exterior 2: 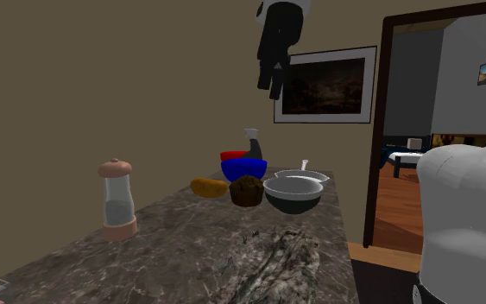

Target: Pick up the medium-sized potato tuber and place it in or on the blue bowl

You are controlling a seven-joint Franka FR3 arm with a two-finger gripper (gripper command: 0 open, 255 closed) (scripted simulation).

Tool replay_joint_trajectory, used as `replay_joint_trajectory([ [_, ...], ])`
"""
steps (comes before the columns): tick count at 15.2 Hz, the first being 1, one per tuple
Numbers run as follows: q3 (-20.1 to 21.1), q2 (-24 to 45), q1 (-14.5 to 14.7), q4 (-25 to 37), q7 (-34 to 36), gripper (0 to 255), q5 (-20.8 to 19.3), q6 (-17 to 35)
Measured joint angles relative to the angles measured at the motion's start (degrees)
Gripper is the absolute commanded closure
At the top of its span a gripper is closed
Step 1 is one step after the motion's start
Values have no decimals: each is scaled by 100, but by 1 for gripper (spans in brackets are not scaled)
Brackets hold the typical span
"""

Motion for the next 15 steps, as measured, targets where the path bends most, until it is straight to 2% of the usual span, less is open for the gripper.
replay_joint_trajectory([
  [3,-39,161,-14,-24,-64,0,-45,154],
  [7,-185,749,-60,-41,-283,0,-178,672],
  [15,-508,2268,-138,388,-733,0,-360,1601],
])
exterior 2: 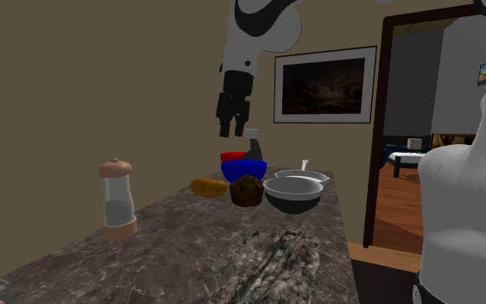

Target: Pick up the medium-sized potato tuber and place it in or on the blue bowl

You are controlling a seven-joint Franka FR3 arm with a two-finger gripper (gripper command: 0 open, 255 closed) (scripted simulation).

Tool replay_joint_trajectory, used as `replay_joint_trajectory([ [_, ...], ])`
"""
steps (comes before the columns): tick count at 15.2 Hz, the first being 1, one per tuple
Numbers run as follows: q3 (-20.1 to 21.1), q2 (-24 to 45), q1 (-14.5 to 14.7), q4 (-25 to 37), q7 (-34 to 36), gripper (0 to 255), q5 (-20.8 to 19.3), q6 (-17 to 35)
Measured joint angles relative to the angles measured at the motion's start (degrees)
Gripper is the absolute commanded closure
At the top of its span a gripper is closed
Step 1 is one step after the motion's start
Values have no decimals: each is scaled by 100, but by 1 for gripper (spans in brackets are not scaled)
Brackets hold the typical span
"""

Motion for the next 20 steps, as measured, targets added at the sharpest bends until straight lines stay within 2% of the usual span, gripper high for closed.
replay_joint_trajectory([
  [5,-192,959,-64,410,-290,0,-30,457],
  [13,-381,2644,-197,1460,-685,0,74,949],
  [20,-439,4245,-422,2862,-975,0,233,1029],
])
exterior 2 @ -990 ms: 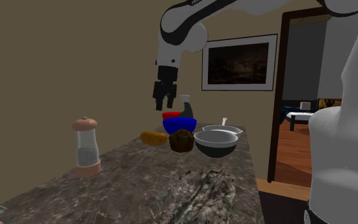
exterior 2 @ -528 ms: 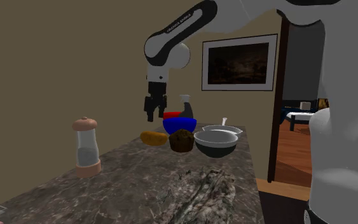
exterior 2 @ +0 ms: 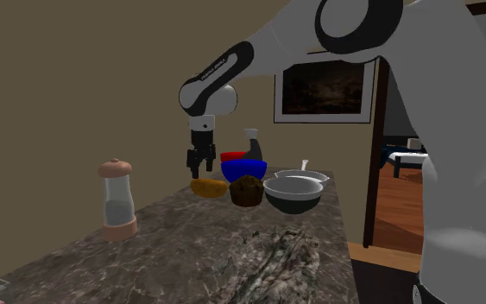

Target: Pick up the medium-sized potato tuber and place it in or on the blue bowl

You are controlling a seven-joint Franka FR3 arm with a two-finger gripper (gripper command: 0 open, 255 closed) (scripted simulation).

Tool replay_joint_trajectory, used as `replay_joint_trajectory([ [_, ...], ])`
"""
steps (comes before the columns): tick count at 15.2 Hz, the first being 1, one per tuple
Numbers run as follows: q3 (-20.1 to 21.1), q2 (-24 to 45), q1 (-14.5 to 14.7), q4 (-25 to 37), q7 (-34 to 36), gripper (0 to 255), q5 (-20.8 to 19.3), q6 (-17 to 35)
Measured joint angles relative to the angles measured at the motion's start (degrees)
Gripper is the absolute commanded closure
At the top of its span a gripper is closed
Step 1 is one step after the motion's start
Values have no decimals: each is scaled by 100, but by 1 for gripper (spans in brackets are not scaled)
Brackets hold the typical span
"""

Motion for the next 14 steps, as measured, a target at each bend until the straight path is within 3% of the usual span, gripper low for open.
replay_joint_trajectory([
  [3,2,304,-61,222,-60,0,35,64],
  [14,28,567,-97,94,-102,0,95,450],
])
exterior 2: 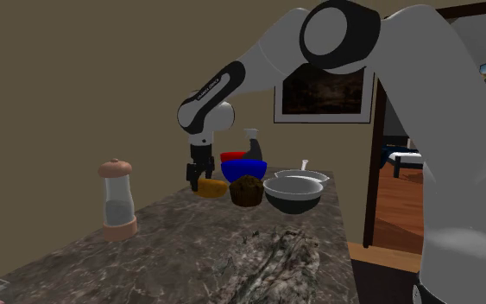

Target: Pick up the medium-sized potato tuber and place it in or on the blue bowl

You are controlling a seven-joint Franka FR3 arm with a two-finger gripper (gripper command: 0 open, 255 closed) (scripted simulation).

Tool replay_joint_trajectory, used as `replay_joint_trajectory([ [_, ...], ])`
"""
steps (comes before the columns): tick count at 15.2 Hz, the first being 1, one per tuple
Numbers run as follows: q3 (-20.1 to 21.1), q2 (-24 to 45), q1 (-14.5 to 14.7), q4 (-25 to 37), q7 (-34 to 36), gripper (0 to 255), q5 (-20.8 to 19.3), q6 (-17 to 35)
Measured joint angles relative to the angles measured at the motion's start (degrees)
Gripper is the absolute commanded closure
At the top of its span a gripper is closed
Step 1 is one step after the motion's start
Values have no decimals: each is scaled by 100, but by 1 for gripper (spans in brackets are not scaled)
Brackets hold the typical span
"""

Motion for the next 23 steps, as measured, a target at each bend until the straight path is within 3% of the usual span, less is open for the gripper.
replay_joint_trajectory([
  [1,0,0,0,-1,0,0,0,1],
  [2,0,0,0,-1,0,255,0,1],
  [12,1,-2,0,2,0,255,1,2],
  [23,-39,-294,19,346,28,255,-73,-632],
])
